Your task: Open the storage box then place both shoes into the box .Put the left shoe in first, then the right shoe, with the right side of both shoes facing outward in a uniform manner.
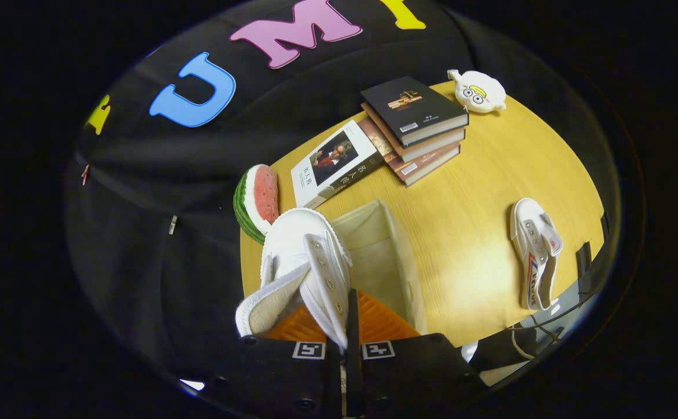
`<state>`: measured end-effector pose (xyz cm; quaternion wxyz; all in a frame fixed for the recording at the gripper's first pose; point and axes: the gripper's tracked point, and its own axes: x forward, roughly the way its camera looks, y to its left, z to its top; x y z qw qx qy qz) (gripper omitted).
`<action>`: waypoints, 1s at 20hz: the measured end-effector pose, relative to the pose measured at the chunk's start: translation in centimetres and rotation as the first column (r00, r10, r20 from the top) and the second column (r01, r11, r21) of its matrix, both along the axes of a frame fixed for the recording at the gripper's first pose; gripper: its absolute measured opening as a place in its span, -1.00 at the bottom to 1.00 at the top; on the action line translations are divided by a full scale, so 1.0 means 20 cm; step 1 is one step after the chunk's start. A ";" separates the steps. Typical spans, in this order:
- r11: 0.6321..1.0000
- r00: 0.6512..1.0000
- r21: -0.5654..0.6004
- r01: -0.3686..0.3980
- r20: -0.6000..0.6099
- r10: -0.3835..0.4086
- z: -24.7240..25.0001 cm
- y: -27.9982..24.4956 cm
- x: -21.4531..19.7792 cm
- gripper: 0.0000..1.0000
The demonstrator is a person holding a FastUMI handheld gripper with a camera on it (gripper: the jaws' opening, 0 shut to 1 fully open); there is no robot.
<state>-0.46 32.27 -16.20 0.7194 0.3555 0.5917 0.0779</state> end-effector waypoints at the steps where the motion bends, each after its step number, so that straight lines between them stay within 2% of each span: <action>1: 1.000 1.000 0.003 0.005 -0.030 -0.005 -0.02 0.04 -0.01 -0.83; 8: 0.996 0.996 -0.086 -0.013 -0.094 0.005 -0.23 0.21 -0.02 -0.83; 10: 0.996 0.995 -0.085 -0.004 -0.104 -0.005 -0.27 0.26 -0.02 -0.83; 12: 0.999 0.995 -0.044 0.006 -0.103 -0.011 -0.27 0.34 0.00 -0.72; 15: 0.995 0.991 0.046 -0.092 -0.097 0.097 -0.25 0.47 -0.03 0.05; 16: 0.992 0.991 0.073 -0.107 -0.071 0.112 -0.22 0.50 0.00 0.19; 18: 0.987 0.989 0.066 -0.148 -0.006 0.149 -0.18 0.47 0.05 0.97; 20: 0.983 0.983 0.060 -0.173 0.077 0.169 -0.09 0.40 0.11 0.98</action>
